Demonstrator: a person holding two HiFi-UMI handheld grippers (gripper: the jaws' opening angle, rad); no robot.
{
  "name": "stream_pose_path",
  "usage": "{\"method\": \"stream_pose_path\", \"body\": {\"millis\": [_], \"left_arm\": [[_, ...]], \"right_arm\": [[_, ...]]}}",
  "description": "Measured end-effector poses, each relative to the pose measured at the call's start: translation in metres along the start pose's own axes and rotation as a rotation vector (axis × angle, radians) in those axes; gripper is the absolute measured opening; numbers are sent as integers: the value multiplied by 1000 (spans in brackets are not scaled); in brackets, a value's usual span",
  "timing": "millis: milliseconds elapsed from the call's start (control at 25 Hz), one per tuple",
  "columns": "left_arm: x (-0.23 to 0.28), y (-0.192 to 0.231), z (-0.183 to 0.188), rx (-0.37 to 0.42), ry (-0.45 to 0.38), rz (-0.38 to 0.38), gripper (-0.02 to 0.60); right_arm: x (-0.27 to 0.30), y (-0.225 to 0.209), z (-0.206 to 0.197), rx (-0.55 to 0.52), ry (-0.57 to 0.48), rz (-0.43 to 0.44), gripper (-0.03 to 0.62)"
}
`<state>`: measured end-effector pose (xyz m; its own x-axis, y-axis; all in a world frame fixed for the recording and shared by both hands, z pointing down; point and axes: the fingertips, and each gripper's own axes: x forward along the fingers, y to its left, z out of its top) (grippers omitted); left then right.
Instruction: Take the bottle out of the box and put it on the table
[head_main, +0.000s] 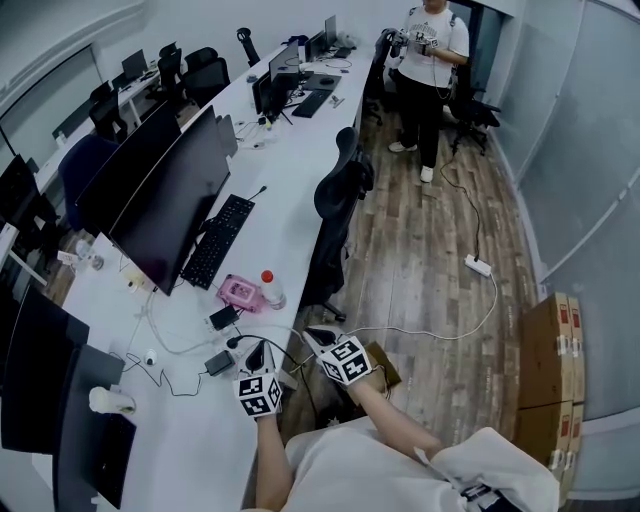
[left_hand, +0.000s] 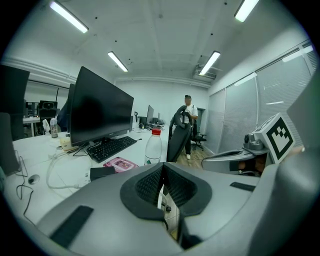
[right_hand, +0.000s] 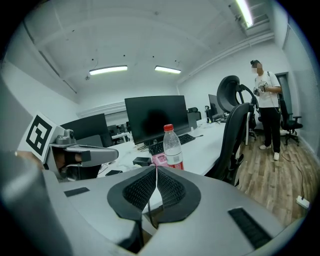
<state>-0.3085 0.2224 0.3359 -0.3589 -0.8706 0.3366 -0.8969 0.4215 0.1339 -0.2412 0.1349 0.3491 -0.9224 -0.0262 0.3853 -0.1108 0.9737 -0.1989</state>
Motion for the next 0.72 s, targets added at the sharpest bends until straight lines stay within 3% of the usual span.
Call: {"method": "stream_pose_path", "body": {"millis": [560, 720], "left_arm": [[2, -3, -9, -41, 28, 16, 14], [3, -9, -13, -14, 42, 4, 14]], "right_arm": [[-8, -11, -11, 122, -28, -15, 40], [-7, -18, -14, 148, -43, -38, 40]]}}
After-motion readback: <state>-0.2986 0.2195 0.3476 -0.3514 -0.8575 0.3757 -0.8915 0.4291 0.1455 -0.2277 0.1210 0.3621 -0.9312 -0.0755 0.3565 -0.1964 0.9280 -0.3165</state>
